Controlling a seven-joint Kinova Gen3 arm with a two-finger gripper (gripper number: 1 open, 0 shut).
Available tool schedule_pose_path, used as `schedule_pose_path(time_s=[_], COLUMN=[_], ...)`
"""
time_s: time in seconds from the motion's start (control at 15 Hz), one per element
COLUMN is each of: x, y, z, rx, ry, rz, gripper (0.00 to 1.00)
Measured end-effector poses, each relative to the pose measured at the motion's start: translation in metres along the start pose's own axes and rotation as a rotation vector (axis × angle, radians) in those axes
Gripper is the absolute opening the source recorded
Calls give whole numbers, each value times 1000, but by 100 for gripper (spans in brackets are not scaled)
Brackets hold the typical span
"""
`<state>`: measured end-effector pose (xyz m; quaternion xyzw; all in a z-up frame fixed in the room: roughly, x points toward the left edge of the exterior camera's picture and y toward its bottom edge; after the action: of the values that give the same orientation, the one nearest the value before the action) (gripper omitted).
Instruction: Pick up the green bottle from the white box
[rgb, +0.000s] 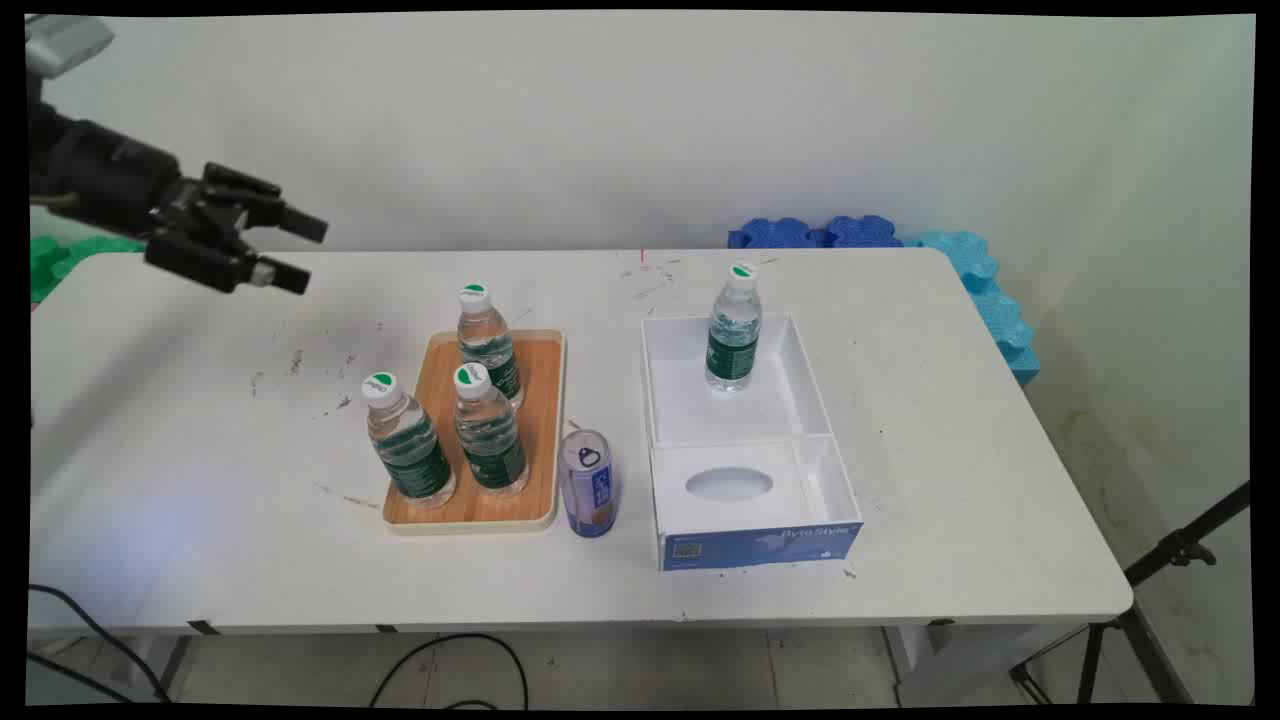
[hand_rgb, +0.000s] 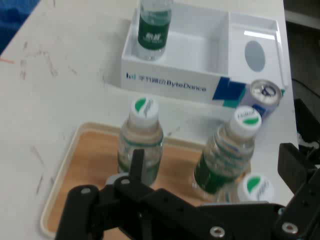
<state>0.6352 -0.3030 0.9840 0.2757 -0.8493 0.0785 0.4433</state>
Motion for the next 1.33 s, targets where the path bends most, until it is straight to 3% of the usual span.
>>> schedule_pose_path(time_s=[0.33, 0.53, 0.73, 1.33], x=[51, 89, 111, 123], y=[9, 16, 16, -4], z=[47, 98, 144, 277], rx=[7, 15, 27, 41], ry=[36, 58, 60, 14], rz=[15, 32, 47, 55], gripper=[100, 100, 100, 100])
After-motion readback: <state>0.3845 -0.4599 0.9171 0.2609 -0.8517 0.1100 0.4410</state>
